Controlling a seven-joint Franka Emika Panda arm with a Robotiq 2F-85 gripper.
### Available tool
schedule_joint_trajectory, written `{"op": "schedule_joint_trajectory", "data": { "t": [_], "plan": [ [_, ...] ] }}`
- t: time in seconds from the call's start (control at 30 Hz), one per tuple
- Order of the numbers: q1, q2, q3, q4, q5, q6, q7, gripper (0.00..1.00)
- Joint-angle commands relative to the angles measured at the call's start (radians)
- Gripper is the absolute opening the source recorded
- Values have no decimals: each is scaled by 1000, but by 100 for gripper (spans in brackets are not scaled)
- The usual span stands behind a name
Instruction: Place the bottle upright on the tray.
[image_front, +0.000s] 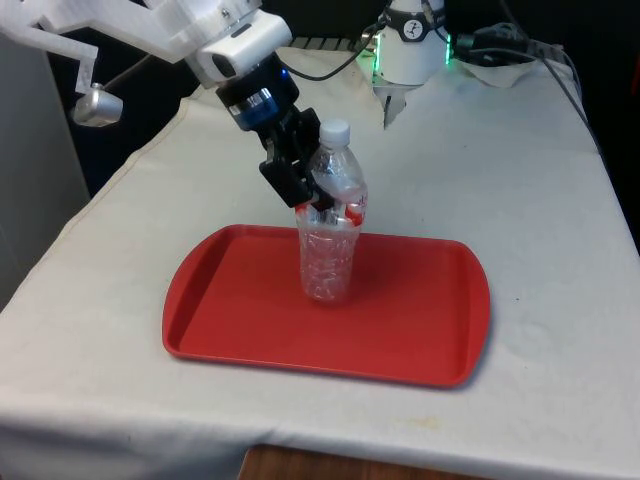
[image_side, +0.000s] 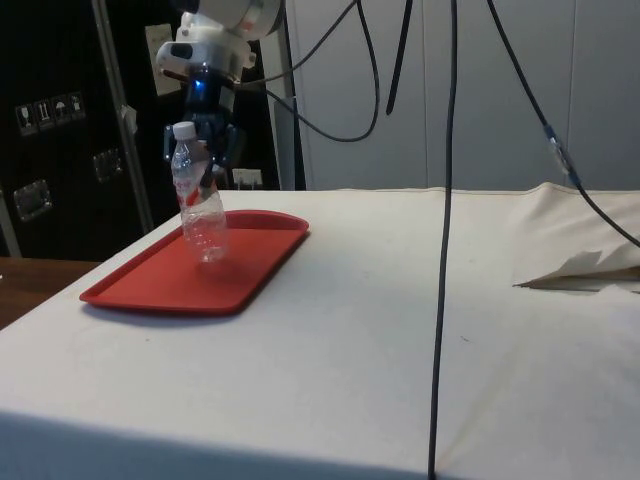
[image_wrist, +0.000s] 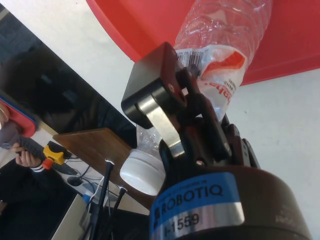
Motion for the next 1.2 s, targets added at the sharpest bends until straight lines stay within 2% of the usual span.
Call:
{"op": "schedule_joint_trajectory", "data": {
  "t": [0.0,0.77,1.03,1.1,1.17],
  "plan": [
    [2,4,-3,6,-5,3,3,33],
    [1,11,0,0,1,-4,0,33],
    [-9,12,4,0,27,-22,-11,33],
    [-5,11,0,-4,28,-22,-8,33],
    [-10,15,1,0,38,-30,-15,33]
  ]
}}
